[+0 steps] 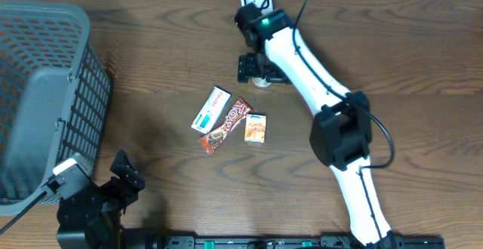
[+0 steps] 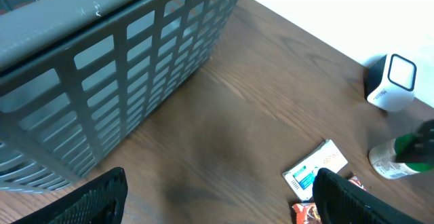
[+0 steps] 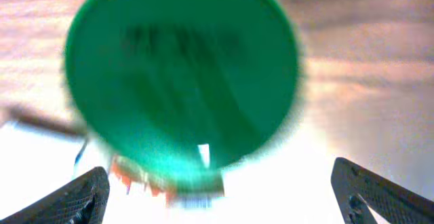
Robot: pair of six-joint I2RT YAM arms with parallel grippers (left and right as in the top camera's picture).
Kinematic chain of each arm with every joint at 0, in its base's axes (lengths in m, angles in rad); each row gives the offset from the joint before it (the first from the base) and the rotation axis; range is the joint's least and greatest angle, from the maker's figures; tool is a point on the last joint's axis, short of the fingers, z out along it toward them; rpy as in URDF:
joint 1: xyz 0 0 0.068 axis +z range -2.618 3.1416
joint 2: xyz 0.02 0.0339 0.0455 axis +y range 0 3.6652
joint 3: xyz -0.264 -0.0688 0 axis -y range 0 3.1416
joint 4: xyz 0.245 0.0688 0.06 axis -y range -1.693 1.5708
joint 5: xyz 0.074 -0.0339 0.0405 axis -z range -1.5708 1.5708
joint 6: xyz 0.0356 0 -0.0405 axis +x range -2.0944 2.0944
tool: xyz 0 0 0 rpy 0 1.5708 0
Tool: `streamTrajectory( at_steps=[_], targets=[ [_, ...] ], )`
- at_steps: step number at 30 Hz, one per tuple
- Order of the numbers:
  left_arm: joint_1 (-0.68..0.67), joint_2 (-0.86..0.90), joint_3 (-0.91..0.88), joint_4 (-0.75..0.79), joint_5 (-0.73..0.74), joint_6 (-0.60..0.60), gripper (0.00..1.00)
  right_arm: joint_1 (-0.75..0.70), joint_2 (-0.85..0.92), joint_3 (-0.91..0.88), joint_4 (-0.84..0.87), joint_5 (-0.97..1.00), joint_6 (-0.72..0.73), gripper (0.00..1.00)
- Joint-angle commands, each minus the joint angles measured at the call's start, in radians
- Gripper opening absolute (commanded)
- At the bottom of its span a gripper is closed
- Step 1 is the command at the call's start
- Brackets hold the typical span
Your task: Scan the item barcode
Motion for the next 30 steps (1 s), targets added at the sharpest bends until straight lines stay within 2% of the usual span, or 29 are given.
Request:
streamTrajectory(
  at_steps=[1, 7, 12, 20, 30],
  targets=[
    [0.005, -0.005, 0.005, -0.001, -0.006, -0.012, 0.88, -0.036, -0.130, 0.002, -0.052, -0.060, -0.001, 0.99],
    [0.005, -0.005, 0.005, -0.001, -0.005, -0.012, 0.88, -0.031, -0.192, 0.002, -0.108, -0.030, -0.065, 0.99],
    [0.005, -0.005, 0.005, -0.001, -0.005, -0.012, 0.88, -0.051, -0.186, 0.002, -0.138, -0.175, -0.145, 0.99],
    [0.005, -0.005, 0.005, -0.001, -0.006, -0.012, 0.88, -0.114, -0.185, 0.029, -0.001, -0.214, -0.151, 0.99],
    [0.005, -0.005, 0.005, -0.001, -0.005, -0.012, 0.88, -0.088, -0.006, 0.029, 0.027, -0.209, -0.188, 0.99]
  ],
)
